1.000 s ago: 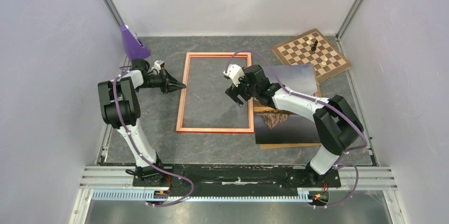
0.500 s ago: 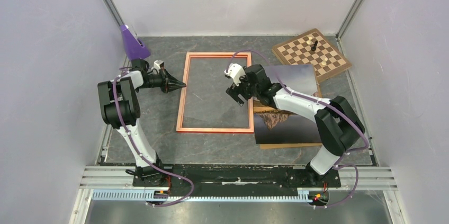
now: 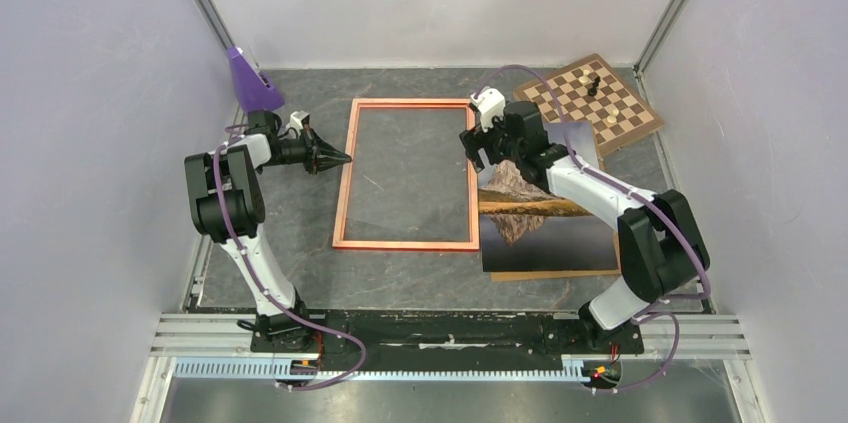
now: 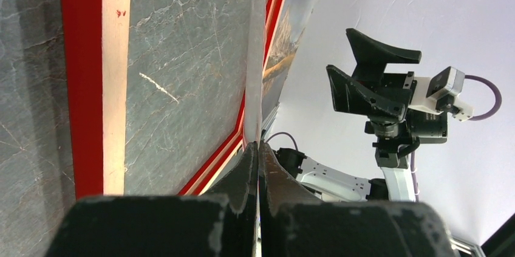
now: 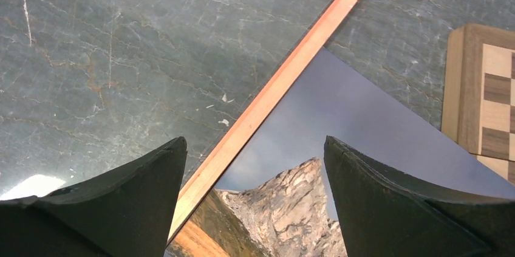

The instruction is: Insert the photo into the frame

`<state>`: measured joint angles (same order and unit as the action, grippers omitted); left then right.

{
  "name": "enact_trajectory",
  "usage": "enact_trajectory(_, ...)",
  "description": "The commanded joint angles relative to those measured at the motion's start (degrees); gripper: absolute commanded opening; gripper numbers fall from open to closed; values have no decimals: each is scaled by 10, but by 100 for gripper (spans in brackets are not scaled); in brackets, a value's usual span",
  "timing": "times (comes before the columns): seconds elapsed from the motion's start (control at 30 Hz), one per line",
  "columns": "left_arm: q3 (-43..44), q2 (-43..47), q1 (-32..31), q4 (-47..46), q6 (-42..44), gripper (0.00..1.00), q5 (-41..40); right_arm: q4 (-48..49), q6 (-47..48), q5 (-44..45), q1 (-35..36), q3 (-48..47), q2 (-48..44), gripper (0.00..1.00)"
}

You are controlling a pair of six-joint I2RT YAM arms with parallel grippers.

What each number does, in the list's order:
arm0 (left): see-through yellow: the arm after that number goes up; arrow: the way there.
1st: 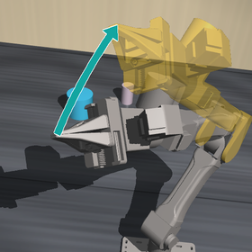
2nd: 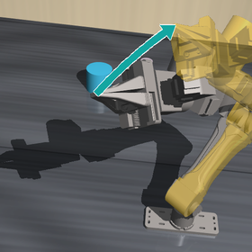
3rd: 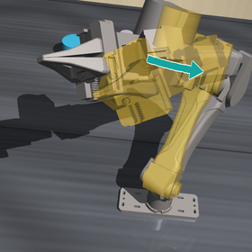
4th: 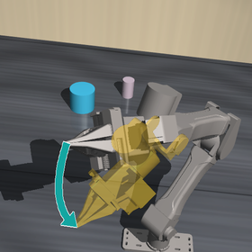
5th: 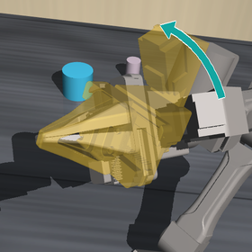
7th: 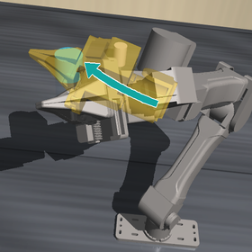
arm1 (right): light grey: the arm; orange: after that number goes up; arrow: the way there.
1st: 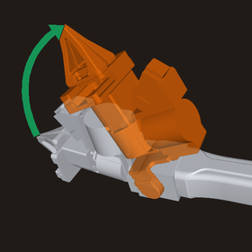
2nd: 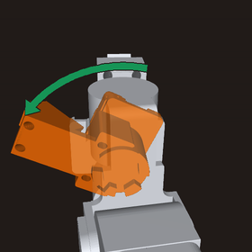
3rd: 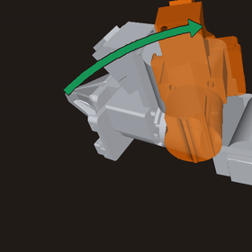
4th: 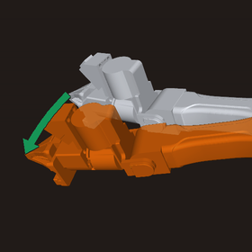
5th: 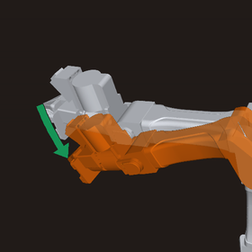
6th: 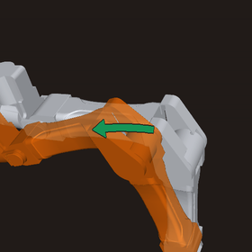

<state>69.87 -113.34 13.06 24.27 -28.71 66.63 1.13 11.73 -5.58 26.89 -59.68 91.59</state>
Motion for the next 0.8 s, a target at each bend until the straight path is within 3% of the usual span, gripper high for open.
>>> enact_trajectory(0.0,0,13,2,-29,-21,2,26,31,-23,-15,-15,15,-33,87)
enact_trajectory(0.77,-17,10,0,-116,-98,2,71,45,-25,-27,-32,42,-39,86)
